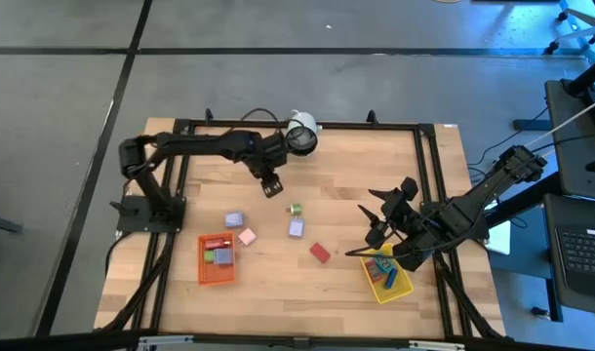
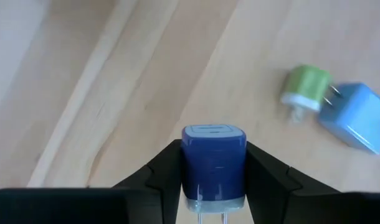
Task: Pick & Place Office items
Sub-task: Put the violet charger adapter into the orange basket
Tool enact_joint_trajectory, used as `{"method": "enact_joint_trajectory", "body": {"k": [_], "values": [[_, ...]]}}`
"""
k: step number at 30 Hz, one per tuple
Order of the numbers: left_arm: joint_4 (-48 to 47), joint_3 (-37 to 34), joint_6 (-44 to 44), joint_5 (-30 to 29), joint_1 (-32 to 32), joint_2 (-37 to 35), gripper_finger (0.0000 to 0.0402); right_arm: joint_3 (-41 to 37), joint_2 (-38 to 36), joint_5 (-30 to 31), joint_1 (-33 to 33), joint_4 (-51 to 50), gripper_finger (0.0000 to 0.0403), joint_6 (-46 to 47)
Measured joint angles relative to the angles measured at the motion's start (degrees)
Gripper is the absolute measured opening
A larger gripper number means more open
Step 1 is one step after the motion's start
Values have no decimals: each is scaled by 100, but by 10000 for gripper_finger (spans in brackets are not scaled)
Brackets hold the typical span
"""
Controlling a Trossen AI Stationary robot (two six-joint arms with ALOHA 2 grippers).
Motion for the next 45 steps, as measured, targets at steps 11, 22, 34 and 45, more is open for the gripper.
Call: {"method": "enact_joint_trajectory", "body": {"k": [11, 22, 34, 45], "values": [[-984, 0, -665, -316, -764, -1847, 133, 0, 0, 0, 0, 98, 224, 9], [-2037, -248, -2235, -1529, -2854, -2839, 134, 1, -2, 1, 0, 275, 224, -42], [-1797, -1476, -4113, -1444, -4553, -2822, 134, 2, -1, -144, 1, 742, 224, -431], [-582, -2081, -5351, -1062, -5767, -2710, 134, 2, -2, -162, 0, 751, 224, -446]]}}
